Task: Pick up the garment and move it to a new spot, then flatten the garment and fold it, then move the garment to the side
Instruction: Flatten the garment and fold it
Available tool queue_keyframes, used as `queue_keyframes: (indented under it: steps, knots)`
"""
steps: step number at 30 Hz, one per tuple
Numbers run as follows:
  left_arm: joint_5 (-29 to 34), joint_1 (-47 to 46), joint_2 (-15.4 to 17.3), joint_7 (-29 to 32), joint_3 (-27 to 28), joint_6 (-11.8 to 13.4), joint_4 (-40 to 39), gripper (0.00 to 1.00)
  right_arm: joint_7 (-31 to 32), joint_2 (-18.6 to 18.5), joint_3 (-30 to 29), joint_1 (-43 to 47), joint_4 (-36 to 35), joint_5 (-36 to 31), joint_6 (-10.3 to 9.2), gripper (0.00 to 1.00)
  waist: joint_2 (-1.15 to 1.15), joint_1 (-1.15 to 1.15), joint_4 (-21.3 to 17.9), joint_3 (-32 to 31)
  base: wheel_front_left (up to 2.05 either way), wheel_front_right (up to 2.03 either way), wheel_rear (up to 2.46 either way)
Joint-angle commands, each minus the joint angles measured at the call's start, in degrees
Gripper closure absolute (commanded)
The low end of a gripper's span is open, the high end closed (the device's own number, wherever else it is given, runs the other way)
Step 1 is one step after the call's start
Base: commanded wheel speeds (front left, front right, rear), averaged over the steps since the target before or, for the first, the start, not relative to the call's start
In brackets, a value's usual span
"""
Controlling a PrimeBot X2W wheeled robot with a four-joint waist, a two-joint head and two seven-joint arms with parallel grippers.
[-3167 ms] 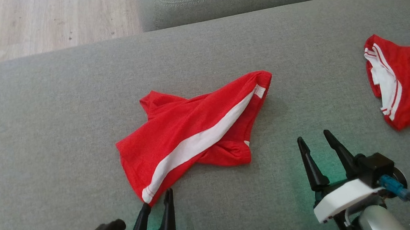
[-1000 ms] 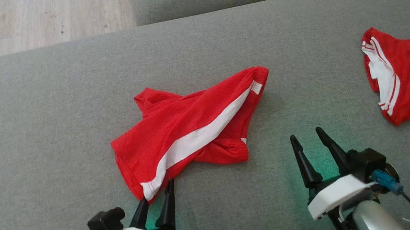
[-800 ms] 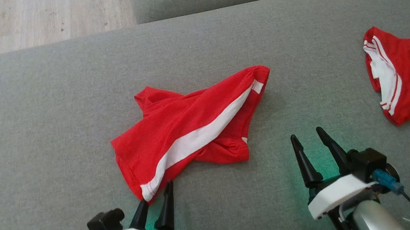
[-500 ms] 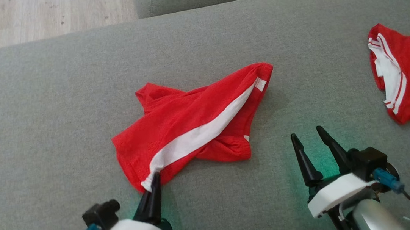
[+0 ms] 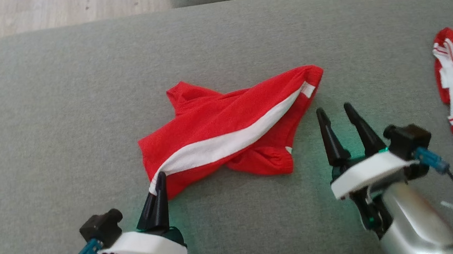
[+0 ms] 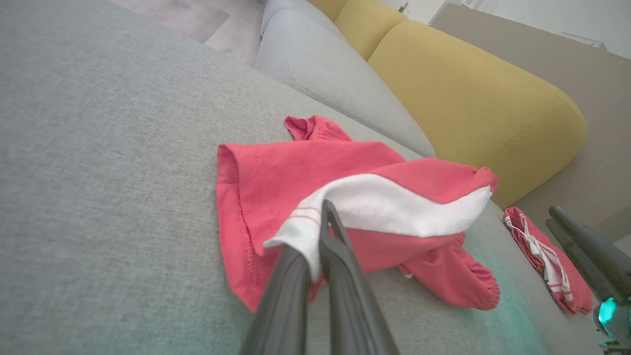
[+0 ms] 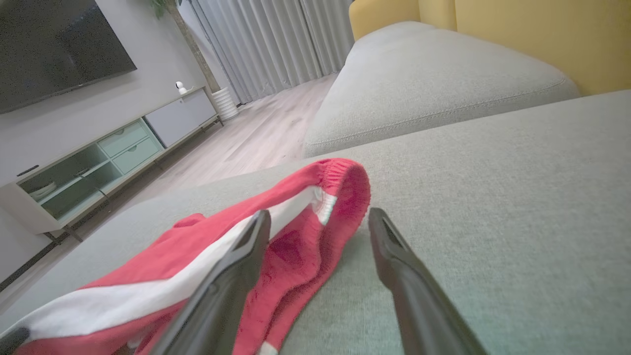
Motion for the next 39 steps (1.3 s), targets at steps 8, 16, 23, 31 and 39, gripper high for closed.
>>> queue_keyframes:
  steps: [8, 16, 23, 31, 39]
  knots:
    - [0.90, -1.52, 0.03, -0.29, 1.59, 0.09, -2.30, 1.00, -0.38, -0.03, 0.78, -7.88, 6.63, 0.22, -0.03, 0.00, 0.00, 0.00, 2.46, 2.14, 0.00, 0.00, 0.00]
    - [0.95, -2.55, -0.08, -0.29, 1.09, 0.09, -2.73, 1.00, -0.38, -0.03, 2.01, -11.43, 10.24, 0.23, -0.03, 0.00, 0.00, 0.00, 2.97, 3.42, 0.00, 0.00, 0.00]
    - [0.67, -2.90, -0.07, -0.29, 0.36, 0.09, -2.55, 1.00, -0.38, -0.03, 1.43, -13.57, 12.00, -0.56, -0.03, 0.00, 0.00, 0.00, 3.90, 3.99, 0.00, 0.00, 0.00]
    - [0.28, -2.47, 0.04, -0.29, 0.28, 0.09, -2.05, 1.00, -0.38, -0.03, -0.52, -14.25, 13.71, -1.86, -0.03, 0.00, 0.00, 0.00, 4.84, 3.92, 0.00, 0.00, 0.00]
    - [0.15, -2.56, 0.00, -0.29, 0.21, 0.09, -1.82, 1.00, -0.38, -0.03, 0.78, -15.22, 13.68, -2.21, -0.03, 0.03, 0.00, 0.00, 5.55, 4.20, 0.00, 0.00, 0.00]
